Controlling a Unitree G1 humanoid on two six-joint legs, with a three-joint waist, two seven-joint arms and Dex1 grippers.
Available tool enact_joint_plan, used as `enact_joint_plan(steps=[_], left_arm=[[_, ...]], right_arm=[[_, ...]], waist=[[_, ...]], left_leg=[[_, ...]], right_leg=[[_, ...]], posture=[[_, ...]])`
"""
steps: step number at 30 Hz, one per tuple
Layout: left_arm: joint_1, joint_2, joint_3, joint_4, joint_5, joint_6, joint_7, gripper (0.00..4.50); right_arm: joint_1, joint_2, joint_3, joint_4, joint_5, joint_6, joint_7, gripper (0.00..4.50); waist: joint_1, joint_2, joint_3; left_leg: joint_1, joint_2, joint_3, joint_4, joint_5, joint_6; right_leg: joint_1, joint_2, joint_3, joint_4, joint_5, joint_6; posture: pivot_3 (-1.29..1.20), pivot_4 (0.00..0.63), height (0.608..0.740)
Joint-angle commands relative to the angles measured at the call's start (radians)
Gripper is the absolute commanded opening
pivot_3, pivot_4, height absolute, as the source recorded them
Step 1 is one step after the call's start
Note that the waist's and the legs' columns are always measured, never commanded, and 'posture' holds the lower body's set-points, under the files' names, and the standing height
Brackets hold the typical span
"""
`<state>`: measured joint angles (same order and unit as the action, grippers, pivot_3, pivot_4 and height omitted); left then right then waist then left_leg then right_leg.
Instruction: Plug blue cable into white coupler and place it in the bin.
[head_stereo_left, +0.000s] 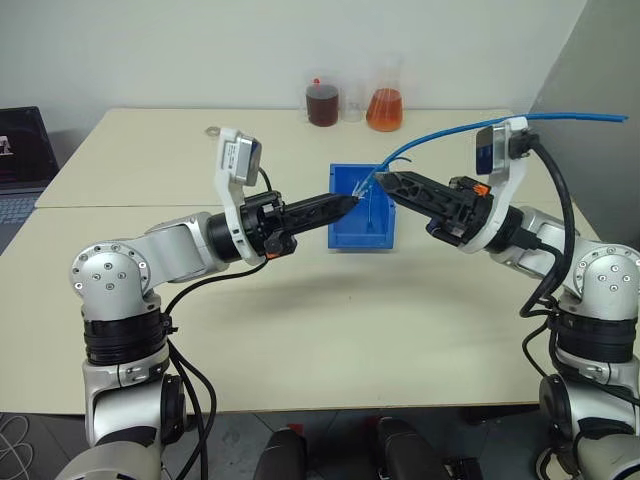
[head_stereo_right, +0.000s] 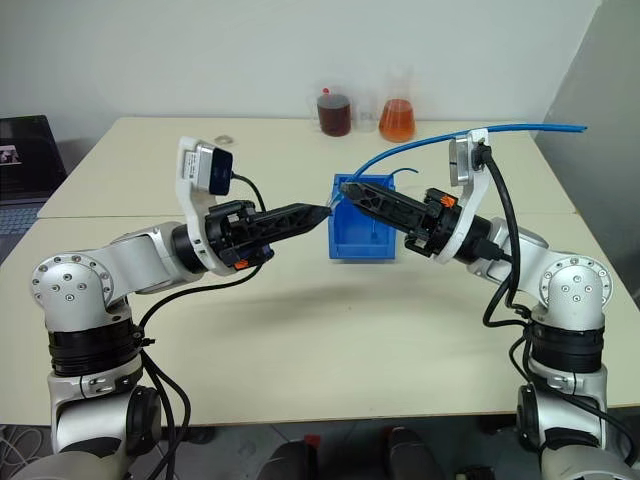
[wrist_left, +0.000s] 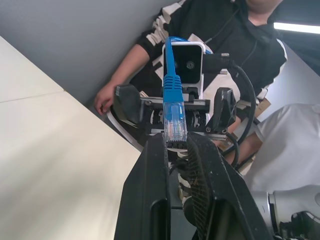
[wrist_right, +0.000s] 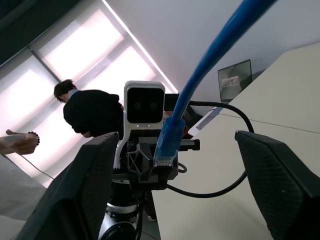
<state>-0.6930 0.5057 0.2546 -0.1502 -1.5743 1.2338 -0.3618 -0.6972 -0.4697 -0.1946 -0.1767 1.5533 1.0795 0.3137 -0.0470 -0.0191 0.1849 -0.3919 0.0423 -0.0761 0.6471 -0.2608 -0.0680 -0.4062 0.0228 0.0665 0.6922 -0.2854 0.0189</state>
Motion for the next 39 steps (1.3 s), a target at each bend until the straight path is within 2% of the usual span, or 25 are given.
enact_joint_plan(steps=[1, 5, 24, 28, 32, 33, 39], left_arm=[[0.002, 0.014, -0.004, -0.029, -0.031, -0.025, -0.005, 0.21], [0.004, 0.017, -0.011, -0.035, -0.037, -0.032, -0.002, 0.21], [0.015, 0.033, -0.036, -0.053, -0.076, -0.059, 0.020, 0.21], [0.027, 0.038, -0.039, -0.066, -0.074, -0.063, 0.019, 0.21], [0.033, 0.043, -0.042, -0.070, -0.081, -0.072, 0.023, 0.21], [0.034, 0.045, -0.042, -0.070, -0.082, -0.073, 0.023, 0.21], [0.045, 0.054, -0.043, -0.073, -0.089, -0.081, 0.025, 0.21]], right_arm=[[-0.026, -0.026, 0.001, -0.014, -0.008, 0.002, 0.046, 2.82], [-0.030, -0.030, 0.015, -0.006, -0.022, -0.001, 0.067, 1.93], [-0.052, -0.007, 0.039, 0.009, -0.033, 0.003, 0.092, 1.93], [-0.052, -0.008, 0.045, 0.011, -0.045, 0.005, 0.103, 1.32], [-0.051, -0.006, 0.046, 0.011, -0.033, 0.007, 0.104, 0.28], [-0.051, -0.006, 0.047, 0.011, -0.032, 0.008, 0.107, 0.16], [-0.051, -0.020, 0.046, 0.018, -0.039, 0.021, 0.124, 0.16]], waist=[[0.000, 0.000, 0.000], [0.000, 0.000, 0.000], [0.000, 0.000, 0.000], [0.000, 0.000, 0.000], [0.001, 0.000, 0.000], [0.001, 0.000, 0.000], [0.001, 0.000, 0.000]], left_leg=[[0.000, 0.000, 0.000, 0.000, 0.000, 0.000], [0.000, 0.000, 0.000, 0.000, 0.000, 0.000], [-0.001, 0.000, 0.000, -0.001, 0.000, 0.000], [-0.001, 0.000, 0.000, -0.001, 0.000, 0.000], [-0.002, 0.000, 0.000, -0.001, 0.000, 0.000], [-0.002, 0.000, 0.000, -0.001, 0.000, 0.000], [-0.002, 0.000, 0.000, -0.001, 0.000, 0.000]], right_leg=[[0.000, 0.000, 0.000, 0.000, 0.000, 0.000], [0.000, 0.000, 0.000, 0.000, 0.000, 0.000], [0.000, 0.000, 0.000, -0.002, 0.000, 0.000], [0.000, 0.000, 0.000, -0.003, 0.000, 0.000], [0.000, 0.000, 0.000, -0.003, 0.000, 0.000], [0.000, 0.000, 0.000, -0.003, 0.000, 0.000], [0.000, 0.000, 0.000, -0.004, 0.000, 0.000]], posture=[[0.00, 0.150, 0.740], [0.00, 0.150, 0.740], [0.00, 0.150, 0.740], [0.00, 0.150, 0.740], [0.00, 0.150, 0.740], [0.00, 0.150, 0.740], [0.00, 0.150, 0.740]])
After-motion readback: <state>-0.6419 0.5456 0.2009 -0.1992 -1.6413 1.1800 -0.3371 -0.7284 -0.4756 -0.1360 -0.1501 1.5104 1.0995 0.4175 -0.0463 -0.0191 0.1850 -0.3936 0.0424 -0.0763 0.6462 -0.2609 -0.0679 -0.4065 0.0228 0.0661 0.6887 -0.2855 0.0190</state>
